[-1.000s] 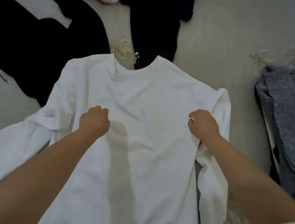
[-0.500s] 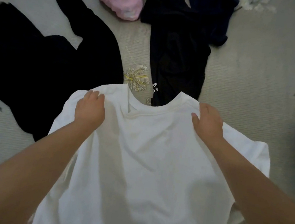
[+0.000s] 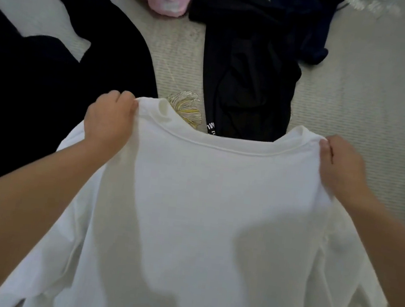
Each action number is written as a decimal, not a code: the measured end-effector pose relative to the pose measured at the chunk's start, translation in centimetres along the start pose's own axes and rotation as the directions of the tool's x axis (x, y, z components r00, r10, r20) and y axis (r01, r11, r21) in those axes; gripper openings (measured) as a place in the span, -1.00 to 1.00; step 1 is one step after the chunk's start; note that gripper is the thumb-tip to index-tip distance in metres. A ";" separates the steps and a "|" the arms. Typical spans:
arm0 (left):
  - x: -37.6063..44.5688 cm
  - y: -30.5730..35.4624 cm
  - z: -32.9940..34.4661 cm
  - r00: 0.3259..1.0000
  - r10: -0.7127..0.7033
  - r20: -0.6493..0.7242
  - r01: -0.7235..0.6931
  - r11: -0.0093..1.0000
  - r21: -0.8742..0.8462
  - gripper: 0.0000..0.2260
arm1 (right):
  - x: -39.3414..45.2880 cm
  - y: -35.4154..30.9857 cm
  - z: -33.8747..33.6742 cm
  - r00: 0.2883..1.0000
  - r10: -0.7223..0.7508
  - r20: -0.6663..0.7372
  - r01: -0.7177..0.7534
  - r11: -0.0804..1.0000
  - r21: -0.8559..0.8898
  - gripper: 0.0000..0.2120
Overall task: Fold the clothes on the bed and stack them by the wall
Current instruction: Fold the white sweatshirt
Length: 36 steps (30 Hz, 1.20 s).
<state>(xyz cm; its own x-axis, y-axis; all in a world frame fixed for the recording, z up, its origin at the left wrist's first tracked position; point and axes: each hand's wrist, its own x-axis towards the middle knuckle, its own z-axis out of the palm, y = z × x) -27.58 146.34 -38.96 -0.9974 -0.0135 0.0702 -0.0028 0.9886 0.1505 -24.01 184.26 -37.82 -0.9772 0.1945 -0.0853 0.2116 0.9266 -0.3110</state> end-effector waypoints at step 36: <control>-19.9 -0.7 2.9 0.928 0.130 0.348 -0.147 0.989 0.022 -0.50 | -18.7 -14.0 12.7 0.866 -0.347 0.359 0.453 0.850 -0.270 -0.52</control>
<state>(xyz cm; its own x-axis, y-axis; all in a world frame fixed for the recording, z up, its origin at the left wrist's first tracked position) -7.91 146.35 -43.37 -0.9512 0.1687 -0.2583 0.1426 0.9829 0.1167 -8.43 163.54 -43.89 -0.9134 -0.2689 -0.3057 -0.2675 0.9624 -0.0472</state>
